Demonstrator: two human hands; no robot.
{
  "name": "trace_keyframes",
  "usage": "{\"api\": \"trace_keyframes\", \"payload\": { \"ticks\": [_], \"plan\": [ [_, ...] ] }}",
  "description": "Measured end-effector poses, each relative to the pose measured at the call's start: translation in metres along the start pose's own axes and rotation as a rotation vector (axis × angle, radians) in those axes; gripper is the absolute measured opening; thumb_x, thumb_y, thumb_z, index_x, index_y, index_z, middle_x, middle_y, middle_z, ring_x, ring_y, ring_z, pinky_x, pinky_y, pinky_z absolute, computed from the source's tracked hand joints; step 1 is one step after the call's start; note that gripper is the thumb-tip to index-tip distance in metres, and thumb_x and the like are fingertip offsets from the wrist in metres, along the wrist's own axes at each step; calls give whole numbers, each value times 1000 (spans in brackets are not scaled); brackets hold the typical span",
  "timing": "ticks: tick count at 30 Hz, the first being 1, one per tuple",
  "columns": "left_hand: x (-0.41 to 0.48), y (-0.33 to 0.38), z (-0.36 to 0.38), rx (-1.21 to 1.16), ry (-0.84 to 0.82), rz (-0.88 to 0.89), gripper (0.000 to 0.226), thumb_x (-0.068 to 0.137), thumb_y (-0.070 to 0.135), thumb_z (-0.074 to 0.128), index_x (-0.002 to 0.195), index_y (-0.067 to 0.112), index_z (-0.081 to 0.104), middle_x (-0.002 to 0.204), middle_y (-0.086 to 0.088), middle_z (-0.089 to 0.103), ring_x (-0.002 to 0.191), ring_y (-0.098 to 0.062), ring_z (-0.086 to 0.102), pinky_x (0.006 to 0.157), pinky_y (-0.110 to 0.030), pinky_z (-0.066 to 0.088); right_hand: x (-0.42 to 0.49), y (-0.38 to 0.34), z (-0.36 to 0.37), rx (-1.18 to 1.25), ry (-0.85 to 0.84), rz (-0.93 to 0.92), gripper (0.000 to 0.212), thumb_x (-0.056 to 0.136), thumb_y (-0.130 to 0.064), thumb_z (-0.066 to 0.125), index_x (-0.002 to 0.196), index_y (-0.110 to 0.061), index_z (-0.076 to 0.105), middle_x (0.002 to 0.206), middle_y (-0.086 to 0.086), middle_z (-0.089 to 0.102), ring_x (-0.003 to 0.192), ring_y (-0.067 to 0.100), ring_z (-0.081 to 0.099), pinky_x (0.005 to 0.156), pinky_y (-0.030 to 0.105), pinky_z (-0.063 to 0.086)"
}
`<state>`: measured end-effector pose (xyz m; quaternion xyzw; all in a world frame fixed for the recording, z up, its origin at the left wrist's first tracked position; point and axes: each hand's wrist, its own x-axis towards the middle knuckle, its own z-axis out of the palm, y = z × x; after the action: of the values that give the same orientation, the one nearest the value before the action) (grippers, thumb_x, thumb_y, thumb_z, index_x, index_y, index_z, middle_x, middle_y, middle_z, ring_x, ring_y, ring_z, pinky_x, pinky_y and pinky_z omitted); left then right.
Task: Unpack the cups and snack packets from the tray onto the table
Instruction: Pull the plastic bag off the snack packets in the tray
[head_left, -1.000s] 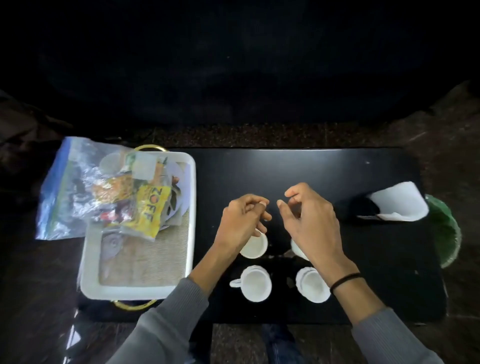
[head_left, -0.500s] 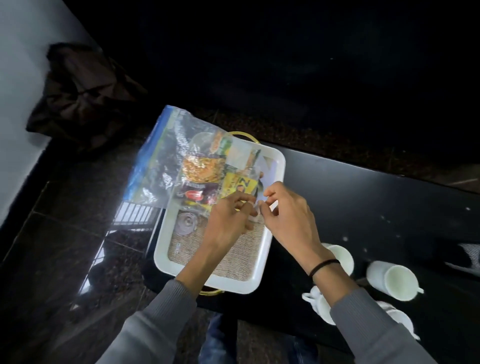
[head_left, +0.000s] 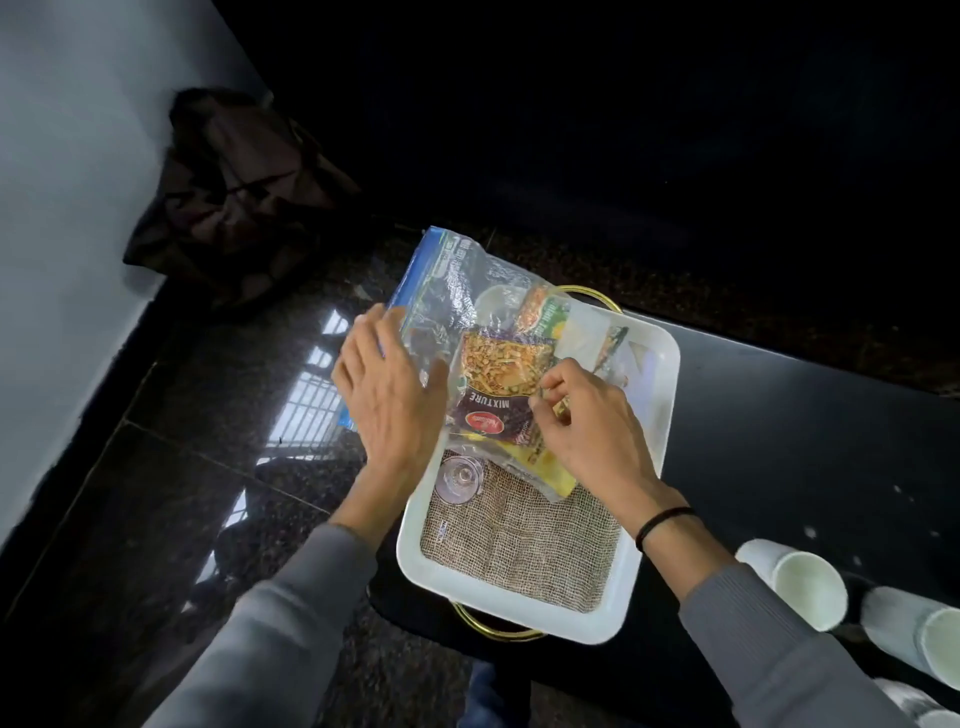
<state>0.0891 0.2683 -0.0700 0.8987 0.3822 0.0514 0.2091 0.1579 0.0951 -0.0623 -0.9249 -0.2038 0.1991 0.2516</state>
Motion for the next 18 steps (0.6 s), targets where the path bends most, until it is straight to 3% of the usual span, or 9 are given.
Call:
{"api": "trace_keyframes", "payload": {
  "ticks": [3,5,7,8,9,11,14,16,18],
  "plan": [
    [21,-11,2,-101,-138,-253,69,95,47,63,148,11,37,143,-11,52,131,-32,50,115,-54,26,2,-1,0,13,3,4,13,99,-29,61,107,-18,61,101,-5,71,83,16,68,68,40,59],
    [30,-17,2,-151,-204,-327,60,100,51,56,140,8,42,137,-12,58,120,-32,58,112,-56,34,2,-1,-2,14,6,0,13,100,-29,61,107,-18,61,101,-5,71,82,16,68,69,42,60],
    [34,-22,-1,-202,-236,-307,48,103,50,50,123,7,55,117,-15,69,93,-29,63,81,-42,51,0,-1,-4,16,3,-2,13,100,-30,60,107,-19,60,102,-6,71,79,15,69,69,42,60],
    [34,-24,-3,-258,-241,-274,46,104,50,50,110,5,59,100,-15,69,80,-27,59,68,-39,48,-1,-1,-6,18,-3,0,13,100,-30,60,108,-19,60,102,-6,71,78,15,69,69,42,60],
    [33,-23,-6,-325,-234,-239,45,104,49,51,97,5,59,86,-11,63,72,-24,53,63,-39,46,-3,-1,-8,21,-9,4,14,101,-31,60,108,-19,59,102,-5,70,78,15,68,69,41,60],
    [25,-19,-15,-465,-199,-190,41,104,44,54,86,7,54,77,-5,50,67,-20,46,60,-38,43,-8,-4,-13,40,-14,4,13,100,-30,60,107,-19,60,100,-7,68,77,15,68,70,42,60],
    [5,-1,-29,-652,-177,-193,21,104,36,56,89,21,56,80,3,57,71,-20,54,71,-53,57,-16,-11,-23,117,-32,-7,11,99,-30,61,106,-22,61,93,-15,64,73,10,66,69,40,60],
    [-14,14,-41,-706,-178,-135,8,104,31,56,98,36,60,88,12,67,78,-17,65,75,-58,61,-19,-20,-33,211,-41,9,16,100,-36,61,108,-23,62,95,-16,65,69,1,63,64,27,57],
    [-32,27,-51,-744,-217,-37,27,104,24,57,122,43,60,103,21,72,85,-15,73,70,-48,65,-23,-32,-44,353,-41,25,24,98,-45,60,111,-25,62,100,-16,68,70,-5,64,61,12,52]
  ]
}}
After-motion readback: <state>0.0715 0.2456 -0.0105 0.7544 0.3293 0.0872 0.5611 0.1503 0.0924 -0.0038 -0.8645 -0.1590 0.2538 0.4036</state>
